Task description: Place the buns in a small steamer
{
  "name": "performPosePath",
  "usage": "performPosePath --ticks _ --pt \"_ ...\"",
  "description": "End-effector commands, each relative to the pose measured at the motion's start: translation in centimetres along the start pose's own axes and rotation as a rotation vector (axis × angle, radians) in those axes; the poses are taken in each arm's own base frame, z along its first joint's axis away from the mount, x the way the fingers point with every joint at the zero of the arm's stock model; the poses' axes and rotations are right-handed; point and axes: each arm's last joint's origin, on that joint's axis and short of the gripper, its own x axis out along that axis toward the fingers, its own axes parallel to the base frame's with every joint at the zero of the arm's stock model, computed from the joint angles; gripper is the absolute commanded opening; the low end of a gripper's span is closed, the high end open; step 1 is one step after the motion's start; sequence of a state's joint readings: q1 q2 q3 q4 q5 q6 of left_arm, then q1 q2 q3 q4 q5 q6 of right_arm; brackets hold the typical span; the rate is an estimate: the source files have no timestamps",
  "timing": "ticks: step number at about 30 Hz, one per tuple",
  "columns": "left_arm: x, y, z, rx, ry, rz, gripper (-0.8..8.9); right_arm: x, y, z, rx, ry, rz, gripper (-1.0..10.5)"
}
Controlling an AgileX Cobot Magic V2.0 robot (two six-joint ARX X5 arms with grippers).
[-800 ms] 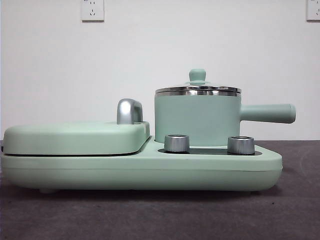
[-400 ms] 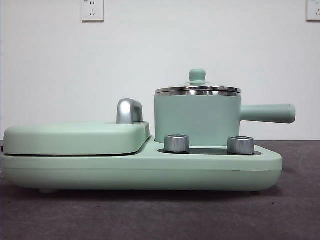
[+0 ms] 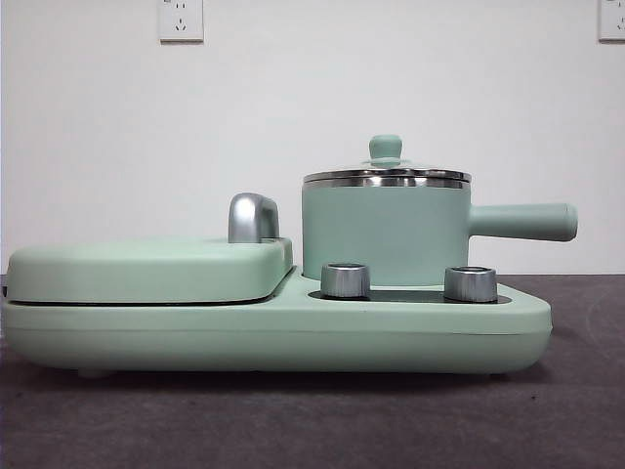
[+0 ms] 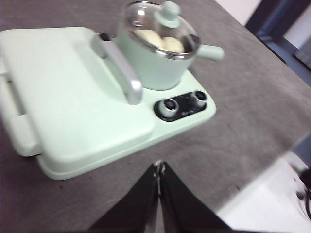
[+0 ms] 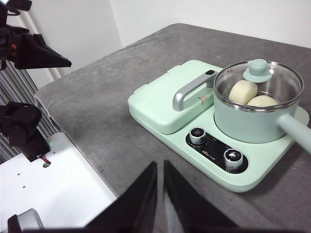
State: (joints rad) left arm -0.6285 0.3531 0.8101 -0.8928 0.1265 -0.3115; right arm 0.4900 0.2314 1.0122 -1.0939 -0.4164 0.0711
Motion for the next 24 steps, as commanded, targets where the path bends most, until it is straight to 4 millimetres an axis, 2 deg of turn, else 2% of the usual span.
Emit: performPosePath --ticks 1,9,14,19,24 --pt "0.1 0.6 -0.5 -0.037 -0.029 0.066 0.07 -0.2 0.1 0.2 -0.016 -0.015 0.007 0.2" --pt "3.3 4.4 -3.6 0.168 -0.293 0.332 0.07 -0.2 0.1 0.2 -0.016 -0.015 0.007 0.2" --pt "6.0 7.2 -6.2 0.177 -0.432 0.438 0.07 -0.2 0.1 0.2 -0.016 -0.015 0.008 0.2" --pt "7.4 8.9 -8.7 0.119 -0.439 0.504 0.06 -0.2 0.1 0.2 -0.016 -0.015 0.008 0.2" --pt "7.9 9.9 -9.9 0.094 -0.423 0.562 0.07 -0.2 0.1 0.2 -0.016 -0.015 0.008 0.2"
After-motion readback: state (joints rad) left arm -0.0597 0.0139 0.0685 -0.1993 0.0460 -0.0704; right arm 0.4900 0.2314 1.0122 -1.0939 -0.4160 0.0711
